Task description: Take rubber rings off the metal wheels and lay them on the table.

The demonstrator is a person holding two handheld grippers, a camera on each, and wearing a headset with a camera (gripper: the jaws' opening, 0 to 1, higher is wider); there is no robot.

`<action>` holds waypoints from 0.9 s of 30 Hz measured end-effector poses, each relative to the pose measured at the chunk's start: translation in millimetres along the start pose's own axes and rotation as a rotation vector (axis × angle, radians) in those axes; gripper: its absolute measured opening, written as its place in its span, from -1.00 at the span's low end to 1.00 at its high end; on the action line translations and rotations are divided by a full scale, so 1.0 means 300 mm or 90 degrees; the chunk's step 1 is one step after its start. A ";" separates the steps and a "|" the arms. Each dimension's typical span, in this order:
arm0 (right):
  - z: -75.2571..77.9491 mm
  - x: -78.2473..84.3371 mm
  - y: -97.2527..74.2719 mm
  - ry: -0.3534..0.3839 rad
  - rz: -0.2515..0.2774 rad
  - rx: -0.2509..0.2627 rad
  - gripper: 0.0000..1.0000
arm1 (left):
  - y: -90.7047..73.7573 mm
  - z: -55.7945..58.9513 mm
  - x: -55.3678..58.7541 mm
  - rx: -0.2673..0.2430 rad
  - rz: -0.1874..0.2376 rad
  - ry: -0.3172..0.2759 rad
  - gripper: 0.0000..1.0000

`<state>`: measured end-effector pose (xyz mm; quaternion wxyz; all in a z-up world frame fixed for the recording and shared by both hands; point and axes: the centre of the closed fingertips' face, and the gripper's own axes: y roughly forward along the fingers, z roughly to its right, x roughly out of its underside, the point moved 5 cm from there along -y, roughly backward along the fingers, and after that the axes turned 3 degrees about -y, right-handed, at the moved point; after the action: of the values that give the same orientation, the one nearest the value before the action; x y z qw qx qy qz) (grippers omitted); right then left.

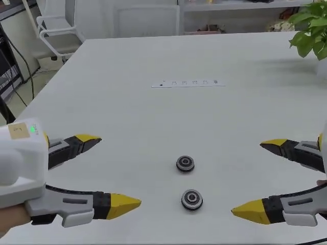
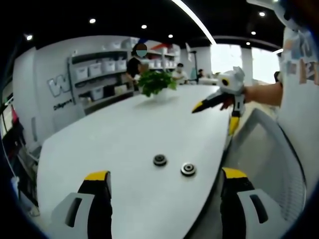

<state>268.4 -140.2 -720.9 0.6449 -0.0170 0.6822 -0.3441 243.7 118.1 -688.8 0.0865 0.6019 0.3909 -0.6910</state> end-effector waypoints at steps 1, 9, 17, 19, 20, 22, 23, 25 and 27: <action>0.001 -0.002 0.002 -0.001 0.001 -0.001 0.96 | 0.002 -0.001 0.000 0.000 0.000 0.000 0.83; 0.007 -0.001 0.029 -0.007 0.005 -0.007 0.93 | 0.033 -0.002 -0.004 0.015 -0.005 0.012 0.80; 0.012 0.007 0.059 -0.014 0.003 -0.017 0.89 | 0.082 0.003 -0.001 0.037 -0.017 0.026 0.76; 0.012 0.005 0.065 -0.009 0.008 -0.022 0.88 | 0.095 0.004 -0.004 0.042 -0.018 0.027 0.76; 0.011 0.000 0.067 -0.002 0.015 -0.026 0.87 | 0.100 0.004 -0.004 0.045 -0.019 0.028 0.75; 0.012 -0.004 0.072 0.001 0.019 -0.029 0.86 | 0.112 0.006 -0.004 0.052 -0.021 0.030 0.74; 0.012 -0.005 0.075 -0.002 0.019 -0.029 0.86 | 0.117 0.007 -0.003 0.055 -0.022 0.030 0.73; 0.015 -0.002 0.084 -0.011 0.014 -0.031 0.84 | 0.128 0.008 -0.002 0.061 -0.025 0.035 0.72; 0.015 0.000 0.091 -0.016 0.012 -0.034 0.83 | 0.140 0.006 -0.001 0.067 -0.028 0.036 0.71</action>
<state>283.9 -121.4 -733.9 0.6562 -0.0323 0.6829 -0.3193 267.1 88.2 -706.9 0.0283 0.6162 0.3699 -0.6947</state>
